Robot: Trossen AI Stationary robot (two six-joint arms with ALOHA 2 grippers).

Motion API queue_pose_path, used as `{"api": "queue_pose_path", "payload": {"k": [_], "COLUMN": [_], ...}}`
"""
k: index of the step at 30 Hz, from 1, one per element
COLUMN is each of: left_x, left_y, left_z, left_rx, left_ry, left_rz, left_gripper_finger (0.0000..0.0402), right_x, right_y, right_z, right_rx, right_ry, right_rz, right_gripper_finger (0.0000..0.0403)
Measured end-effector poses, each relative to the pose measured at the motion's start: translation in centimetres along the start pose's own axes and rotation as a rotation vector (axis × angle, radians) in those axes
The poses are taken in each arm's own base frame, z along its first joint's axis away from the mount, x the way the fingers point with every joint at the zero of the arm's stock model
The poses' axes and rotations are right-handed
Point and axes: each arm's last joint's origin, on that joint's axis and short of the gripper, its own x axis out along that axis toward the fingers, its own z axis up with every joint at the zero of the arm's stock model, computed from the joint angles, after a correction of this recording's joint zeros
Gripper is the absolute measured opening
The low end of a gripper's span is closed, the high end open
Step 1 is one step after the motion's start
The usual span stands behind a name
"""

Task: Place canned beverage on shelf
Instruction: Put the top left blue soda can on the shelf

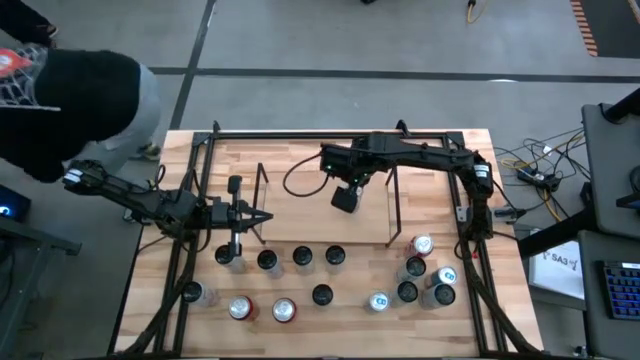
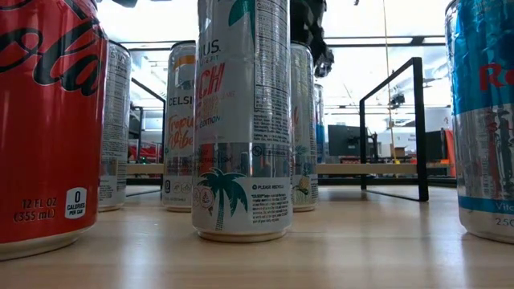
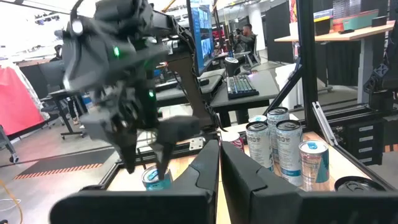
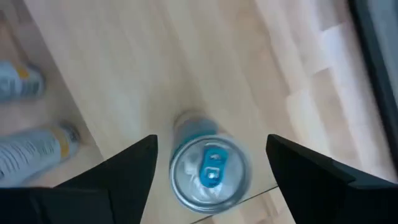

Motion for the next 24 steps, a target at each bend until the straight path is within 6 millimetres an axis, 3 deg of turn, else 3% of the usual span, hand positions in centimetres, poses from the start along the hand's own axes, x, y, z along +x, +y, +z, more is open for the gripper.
{"api": "queue_pose_path", "payload": {"k": [6,12,18,22,24], "left_x": [0.0,0.0,0.0,0.0,0.0], "left_y": [0.0,0.0,0.0,0.0,0.0], "left_z": [0.0,0.0,0.0,0.0,0.0], "left_rx": [0.0,0.0,0.0,0.0,0.0], "left_ry": [0.0,0.0,0.0,0.0,0.0], "left_rz": [0.0,0.0,0.0,0.0,0.0], "left_gripper_finger": [0.0,0.0,0.0,0.0,0.0], "right_x": [-3.1,-4.1,-2.8,-1.0,-0.2], "right_y": [0.4,3.2,6.0,6.4,6.3], "right_z": [0.5,-0.2,-1.6,-2.3,-2.5], "right_rx": [0.059,-0.015,-0.091,-0.091,-0.095], "right_ry": [-0.14,-0.118,-0.033,0.005,0.016], "right_rz": [-0.089,0.106,0.15,0.045,-0.016], "right_gripper_finger": [0.0273,0.0221,0.0115,0.0034,0.0017]}}
